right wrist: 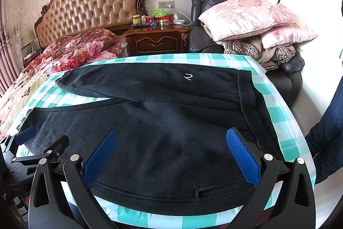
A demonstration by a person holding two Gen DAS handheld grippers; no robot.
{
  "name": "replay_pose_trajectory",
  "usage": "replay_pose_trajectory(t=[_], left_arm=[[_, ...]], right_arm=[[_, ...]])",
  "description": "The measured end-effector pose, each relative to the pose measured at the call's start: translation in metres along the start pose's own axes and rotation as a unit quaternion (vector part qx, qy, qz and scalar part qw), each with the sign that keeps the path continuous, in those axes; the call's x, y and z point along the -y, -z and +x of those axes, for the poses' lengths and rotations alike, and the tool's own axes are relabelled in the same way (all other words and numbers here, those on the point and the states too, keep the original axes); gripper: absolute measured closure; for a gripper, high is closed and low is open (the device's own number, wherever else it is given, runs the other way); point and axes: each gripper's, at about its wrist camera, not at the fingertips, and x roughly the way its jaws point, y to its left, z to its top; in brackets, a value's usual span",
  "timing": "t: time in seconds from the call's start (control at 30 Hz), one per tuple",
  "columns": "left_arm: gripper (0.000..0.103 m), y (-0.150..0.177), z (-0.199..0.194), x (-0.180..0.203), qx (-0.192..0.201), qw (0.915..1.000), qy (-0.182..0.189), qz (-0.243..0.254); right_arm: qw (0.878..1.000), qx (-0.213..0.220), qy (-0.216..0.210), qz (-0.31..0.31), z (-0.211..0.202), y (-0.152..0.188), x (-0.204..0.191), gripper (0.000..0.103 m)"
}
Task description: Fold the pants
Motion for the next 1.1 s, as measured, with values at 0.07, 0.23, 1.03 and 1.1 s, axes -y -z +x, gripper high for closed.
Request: replay_pose_trajectory(t=[0.07, 0.23, 1.03, 1.1], left_arm=[[0.001, 0.001, 0.0, -0.001, -0.001, 1.0, 0.002, -0.001], [0.001, 0.001, 0.001, -0.001, -0.001, 1.0, 0.004, -0.003], [0.002, -0.042, 0.075, -0.013, -0.12, 0.9894, 0.035, 0.074], [0.002, -0.063, 0.1, -0.021, -0.138, 0.986, 0.007, 0.093]], right_arm=[[1.0, 0.001, 0.0, 0.001, 0.0, 0.0, -0.001, 0.004], [1.0, 0.002, 0.001, 0.001, -0.001, 0.0, -0.002, 0.004], [0.997, 0.013, -0.058, -0.057, 0.047, -0.061, 0.031, 0.004], [0.995, 0.002, -0.082, -0.065, 0.07, -0.084, 0.04, 0.004]])
